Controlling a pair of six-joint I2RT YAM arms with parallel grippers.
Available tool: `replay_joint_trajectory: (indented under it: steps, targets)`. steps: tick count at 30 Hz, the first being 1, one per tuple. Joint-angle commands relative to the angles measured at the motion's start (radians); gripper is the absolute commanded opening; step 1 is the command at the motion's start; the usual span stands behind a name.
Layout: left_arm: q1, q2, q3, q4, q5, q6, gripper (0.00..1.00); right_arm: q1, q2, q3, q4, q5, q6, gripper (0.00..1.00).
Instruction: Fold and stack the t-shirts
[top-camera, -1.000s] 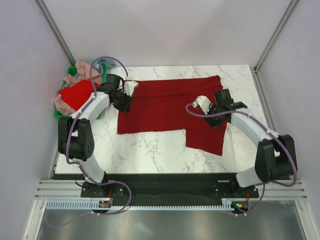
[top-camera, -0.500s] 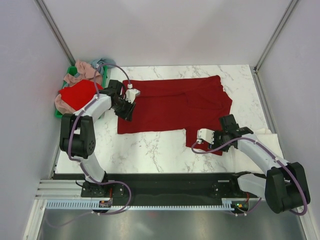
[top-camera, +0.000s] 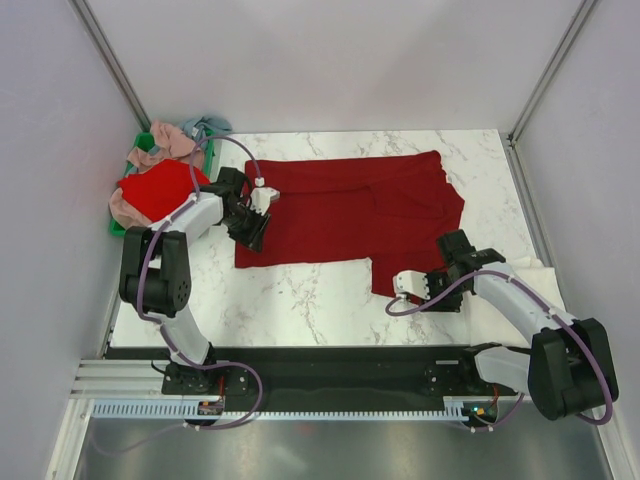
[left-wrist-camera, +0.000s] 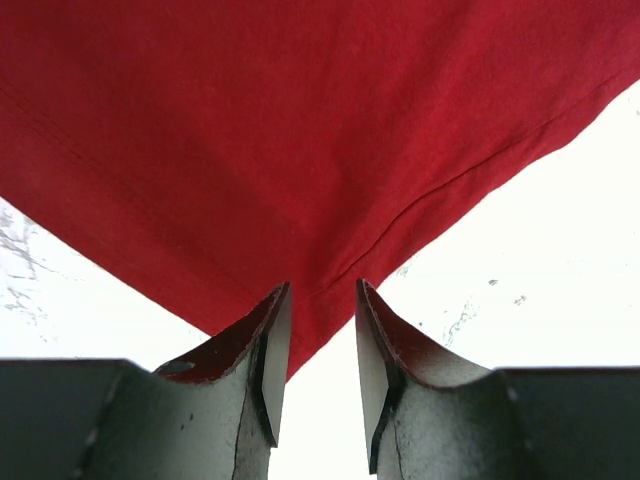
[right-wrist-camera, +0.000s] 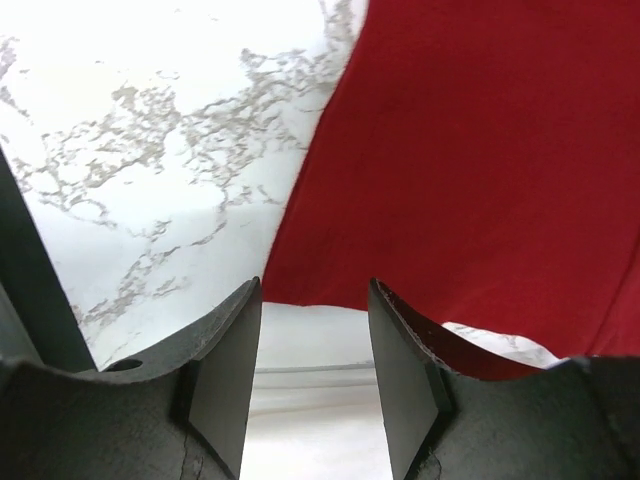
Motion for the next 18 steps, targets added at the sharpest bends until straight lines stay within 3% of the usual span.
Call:
replay_joint_trajectory:
  steps: [1, 14, 17, 18]
  targets:
    - [-0.001, -0.031, -0.008, 0.003, -0.018, 0.038, 0.40, 0.005, 0.000, 0.005, -0.053, -0.022, -0.067, 0.55]
    - [0.002, -0.036, -0.031, 0.018, -0.052, 0.054, 0.40, 0.003, 0.059, -0.061, 0.067, 0.036, -0.033, 0.55]
    - [0.005, -0.040, -0.048, 0.024, -0.068, 0.063, 0.40, 0.003, 0.095, -0.076, 0.117, 0.067, -0.004, 0.49]
    - [0.006, -0.048, -0.054, 0.027, -0.074, 0.068, 0.40, 0.005, 0.105, -0.076, 0.133, 0.087, 0.004, 0.37]
